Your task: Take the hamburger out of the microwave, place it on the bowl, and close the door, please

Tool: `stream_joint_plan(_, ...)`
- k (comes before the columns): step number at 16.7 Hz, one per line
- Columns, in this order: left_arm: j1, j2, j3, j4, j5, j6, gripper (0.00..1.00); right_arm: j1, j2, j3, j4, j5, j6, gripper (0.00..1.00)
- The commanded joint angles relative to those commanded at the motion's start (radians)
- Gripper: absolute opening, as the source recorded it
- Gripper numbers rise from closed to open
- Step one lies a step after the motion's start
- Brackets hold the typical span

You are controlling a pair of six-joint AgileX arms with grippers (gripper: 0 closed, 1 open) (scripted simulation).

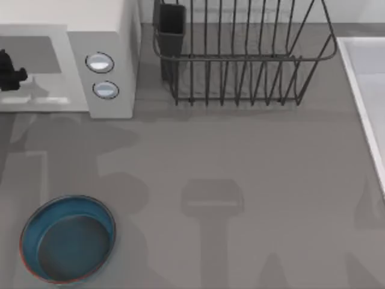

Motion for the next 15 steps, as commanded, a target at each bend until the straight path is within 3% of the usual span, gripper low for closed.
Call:
stream_joint_plan(3, -0.106, -0.016, 0.001, -0.084, -0.174, -0.189, 0.00, 0.000, 0.000, 0.000, 0.000, 0.000, 0.000, 1.00)
stream_joint_plan(7, -0.307, -0.043, 0.004, -0.318, -0.476, -0.583, 0.00, 0.000, 0.000, 0.000, 0.000, 0.000, 0.000, 1.00)
stream_joint_plan(12, -0.617, -0.067, 0.003, -0.776, -0.865, -1.192, 0.00, 0.000, 0.000, 0.000, 0.000, 0.000, 0.000, 1.00)
stream_joint_plan(15, -0.810, -0.060, -0.010, -1.090, -1.057, -1.540, 0.00, 0.000, 0.000, 0.000, 0.000, 0.000, 0.000, 1.00)
